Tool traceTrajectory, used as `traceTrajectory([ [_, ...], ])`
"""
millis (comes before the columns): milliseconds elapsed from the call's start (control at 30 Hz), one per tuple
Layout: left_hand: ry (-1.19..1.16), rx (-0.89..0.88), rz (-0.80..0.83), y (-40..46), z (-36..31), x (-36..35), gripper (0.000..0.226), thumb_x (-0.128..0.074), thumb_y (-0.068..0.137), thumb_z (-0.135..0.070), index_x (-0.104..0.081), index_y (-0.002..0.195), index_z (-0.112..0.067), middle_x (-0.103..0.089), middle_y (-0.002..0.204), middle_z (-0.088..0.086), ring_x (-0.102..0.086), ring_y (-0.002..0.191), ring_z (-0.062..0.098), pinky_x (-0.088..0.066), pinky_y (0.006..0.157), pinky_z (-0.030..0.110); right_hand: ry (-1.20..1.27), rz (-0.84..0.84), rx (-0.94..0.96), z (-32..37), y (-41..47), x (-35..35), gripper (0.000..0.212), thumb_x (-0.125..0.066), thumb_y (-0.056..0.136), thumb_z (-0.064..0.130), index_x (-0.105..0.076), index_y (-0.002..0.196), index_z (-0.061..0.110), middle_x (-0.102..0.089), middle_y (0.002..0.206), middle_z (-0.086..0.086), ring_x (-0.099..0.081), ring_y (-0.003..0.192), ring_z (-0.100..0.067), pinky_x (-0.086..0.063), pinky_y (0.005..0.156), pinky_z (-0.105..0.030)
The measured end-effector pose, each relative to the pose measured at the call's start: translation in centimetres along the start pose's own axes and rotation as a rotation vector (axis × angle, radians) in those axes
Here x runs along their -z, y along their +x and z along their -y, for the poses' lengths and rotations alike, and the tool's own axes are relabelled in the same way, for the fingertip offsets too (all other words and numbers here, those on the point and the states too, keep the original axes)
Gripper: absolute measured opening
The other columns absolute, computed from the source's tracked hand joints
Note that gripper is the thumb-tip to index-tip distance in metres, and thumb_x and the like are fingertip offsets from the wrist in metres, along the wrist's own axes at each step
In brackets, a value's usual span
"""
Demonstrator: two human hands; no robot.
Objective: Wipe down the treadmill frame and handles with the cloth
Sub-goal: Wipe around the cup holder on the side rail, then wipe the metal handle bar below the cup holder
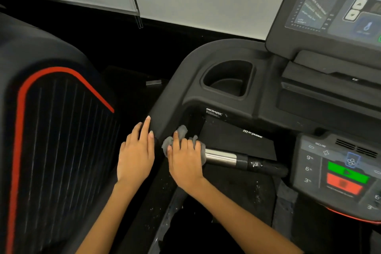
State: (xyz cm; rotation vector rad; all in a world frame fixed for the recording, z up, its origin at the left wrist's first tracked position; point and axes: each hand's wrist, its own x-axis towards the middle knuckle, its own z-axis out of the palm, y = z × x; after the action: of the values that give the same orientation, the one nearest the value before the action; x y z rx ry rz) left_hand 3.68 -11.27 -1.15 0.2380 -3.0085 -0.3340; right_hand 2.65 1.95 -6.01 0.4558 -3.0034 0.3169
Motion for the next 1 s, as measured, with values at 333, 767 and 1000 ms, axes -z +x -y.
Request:
traceTrajectory([
  [333, 0.054, -0.198, -0.063, 0.1, -0.4, 0.2, 0.053, -0.041, 0.097, -0.016, -0.027, 0.148, -0.014, -0.028, 0.153, 0.016, -0.021, 0.143, 0.03, -0.025, 0.114, 0.053, -0.195, -0.056, 0.28, -3.2, -0.7, -1.0, 0.063, -0.059, 0.09, 0.045, -0.04, 0.141, 0.013, -0.063, 0.102, -0.01, -0.062, 0.092, -0.027, -0.051, 0.087, -0.047],
  [767, 0.152, -0.614, 0.101, -0.2, -4.6, -4.3, 0.034, -0.046, 0.094, -0.024, -0.064, 0.12, -0.01, -0.069, 0.113, 0.006, -0.061, 0.113, 0.028, -0.026, 0.113, 0.055, -0.186, -0.202, 0.227, -10.6, -4.3, 1.6, 0.047, -0.052, 0.09, 0.042, -0.051, 0.131, 0.018, -0.064, 0.105, -0.003, -0.062, 0.094, -0.021, -0.051, 0.087, -0.04],
  [1000, -0.196, -0.456, 0.087, 0.0, -5.6, -6.8, 0.04, -0.031, 0.098, -0.029, -0.066, 0.103, -0.011, -0.067, 0.089, 0.001, -0.061, 0.08, 0.017, -0.048, 0.079, 0.035, -0.175, -0.31, -0.028, -15.7, -7.1, 3.3, 0.039, -0.048, 0.089, 0.039, -0.064, 0.109, 0.01, -0.06, 0.084, -0.006, -0.058, 0.079, -0.026, -0.041, 0.085, -0.039],
])
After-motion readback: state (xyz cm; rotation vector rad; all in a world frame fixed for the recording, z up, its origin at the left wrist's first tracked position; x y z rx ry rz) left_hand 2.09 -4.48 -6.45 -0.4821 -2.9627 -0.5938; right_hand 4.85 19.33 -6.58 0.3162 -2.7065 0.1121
